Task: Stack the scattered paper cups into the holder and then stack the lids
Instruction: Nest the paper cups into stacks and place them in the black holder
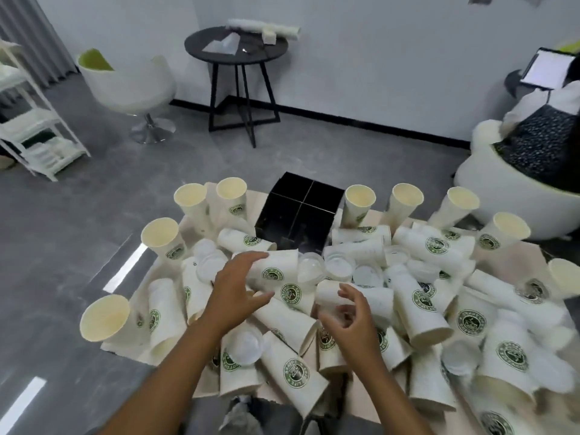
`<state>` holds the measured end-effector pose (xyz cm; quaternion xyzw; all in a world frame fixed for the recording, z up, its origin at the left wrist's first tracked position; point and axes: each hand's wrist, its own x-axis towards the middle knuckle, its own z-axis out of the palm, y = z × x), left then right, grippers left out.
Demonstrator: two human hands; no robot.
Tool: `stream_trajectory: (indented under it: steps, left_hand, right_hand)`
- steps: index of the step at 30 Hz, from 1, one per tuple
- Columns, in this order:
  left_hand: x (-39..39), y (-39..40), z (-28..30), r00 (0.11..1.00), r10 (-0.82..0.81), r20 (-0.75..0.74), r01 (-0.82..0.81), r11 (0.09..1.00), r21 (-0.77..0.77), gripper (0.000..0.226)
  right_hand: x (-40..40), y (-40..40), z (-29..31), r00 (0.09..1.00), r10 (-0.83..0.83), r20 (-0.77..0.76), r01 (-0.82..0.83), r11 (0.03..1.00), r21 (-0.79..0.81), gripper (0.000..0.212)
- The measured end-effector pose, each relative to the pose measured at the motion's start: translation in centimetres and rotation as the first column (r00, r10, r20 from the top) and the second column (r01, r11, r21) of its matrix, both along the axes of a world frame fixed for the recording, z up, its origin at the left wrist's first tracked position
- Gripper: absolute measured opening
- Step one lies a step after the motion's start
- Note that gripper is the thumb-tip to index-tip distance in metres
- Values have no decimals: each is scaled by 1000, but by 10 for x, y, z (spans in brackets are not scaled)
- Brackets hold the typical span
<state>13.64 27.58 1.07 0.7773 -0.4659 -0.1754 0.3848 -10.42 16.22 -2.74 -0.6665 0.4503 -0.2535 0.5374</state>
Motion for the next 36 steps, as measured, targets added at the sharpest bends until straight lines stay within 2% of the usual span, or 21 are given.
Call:
stream_trajectory:
  steps: [5, 9, 13, 17, 20, 23, 27, 31, 36]
  left_hand:
    - [26, -70, -19, 964, -207, 167, 191, 976, 107, 80]
    - [38, -106, -38, 896, -374, 240, 299, 907, 296, 95]
    - [38, -122, -44, 859, -459, 225, 324, 829, 455, 100]
    - [37, -125, -49, 855, -451, 257, 283, 820, 498, 96]
    - [36, -124, -51, 861, -436, 262, 281, 837, 470, 92]
    - [38, -117, -49, 892, -390, 227, 290, 881, 373, 89]
    - [39, -99, -42, 921, -335, 198, 293, 931, 216, 83]
    - [36, -80, -29, 947, -304, 102, 291, 949, 122, 85]
    - [30, -64, -14, 971, -236, -46, 237, 971, 17, 89]
  right_hand:
    - [-6, -5, 4, 982, -189, -25, 189, 982, -14, 62]
    - [-9, -4, 1, 928, -370, -35, 369, 929, -38, 62]
    - [-19, 1, -4, 829, -559, -2, 558, 827, -71, 59]
    - [-32, 2, -8, 769, -638, -51, 634, 770, -76, 58]
    - [-38, -5, -10, 762, -641, -89, 639, 767, -53, 59]
    - [-40, -12, -14, 768, -631, -108, 631, 775, -42, 55]
    - [-40, -23, -20, 779, -619, -98, 622, 783, -3, 35]
    - [-38, -30, -22, 767, -637, -80, 641, 767, 43, 16]
    - [-35, -24, 6, 770, -637, -18, 635, 770, -64, 9]
